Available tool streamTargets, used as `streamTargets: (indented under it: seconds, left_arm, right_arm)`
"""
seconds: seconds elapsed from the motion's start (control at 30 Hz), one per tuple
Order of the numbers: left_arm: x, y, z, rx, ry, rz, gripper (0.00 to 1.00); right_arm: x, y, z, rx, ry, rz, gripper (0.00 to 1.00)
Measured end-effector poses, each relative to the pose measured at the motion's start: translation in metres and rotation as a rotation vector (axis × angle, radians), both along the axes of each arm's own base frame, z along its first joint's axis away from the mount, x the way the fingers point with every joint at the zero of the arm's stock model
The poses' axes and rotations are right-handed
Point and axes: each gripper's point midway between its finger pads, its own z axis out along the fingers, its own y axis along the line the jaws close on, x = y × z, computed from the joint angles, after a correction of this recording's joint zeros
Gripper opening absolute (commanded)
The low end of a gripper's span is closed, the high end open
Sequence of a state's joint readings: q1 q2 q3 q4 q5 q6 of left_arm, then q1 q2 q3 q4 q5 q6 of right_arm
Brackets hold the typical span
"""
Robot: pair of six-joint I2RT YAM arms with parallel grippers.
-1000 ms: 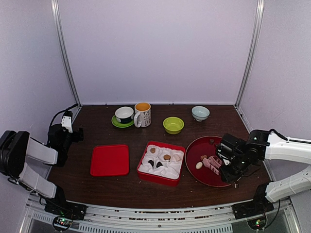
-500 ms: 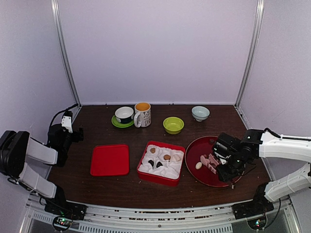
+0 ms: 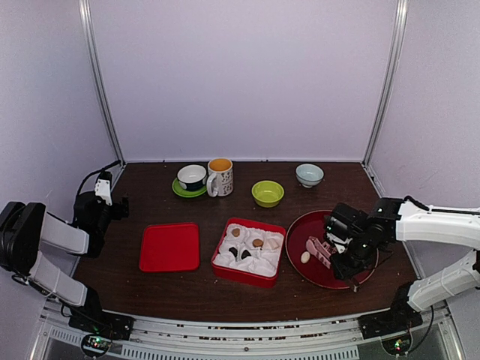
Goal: Pack the chocolate
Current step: Pick up the fake chocolate from the plate, then place the fake chocolate in the empty pocket of the box.
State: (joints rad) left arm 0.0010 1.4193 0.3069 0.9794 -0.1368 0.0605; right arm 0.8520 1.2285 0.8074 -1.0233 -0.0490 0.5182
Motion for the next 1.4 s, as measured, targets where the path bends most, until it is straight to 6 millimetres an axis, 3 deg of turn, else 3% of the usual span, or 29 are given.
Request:
streamTargets:
  seconds: [0.33,0.6,0.87,1.17,1.4]
  left_arm:
    - [0.000,0.000,0.000,0.000,0.000,0.000,0.98]
    - [0.000,0.000,0.000,0.000,0.000,0.000,0.98]
    - [0.000,0.000,0.000,0.000,0.000,0.000,0.98]
    - [0.000,0.000,0.000,0.000,0.000,0.000,0.98]
    - [0.000,0.000,0.000,0.000,0.000,0.000,0.98]
  right_arm:
    - [0.002,0.004,0.011,0.017,-0.009,0.019,0.20]
    - [0.010,0.011,0.035,0.058,-0.056,0.021,0.19]
    - [0.005,0.010,0.046,0.082,-0.074,0.040,0.19]
    - [-0.005,0.041,0.077,0.198,-0.111,0.168,0.20]
    - [-0.020,0.062,0.081,0.245,-0.084,0.274,0.19]
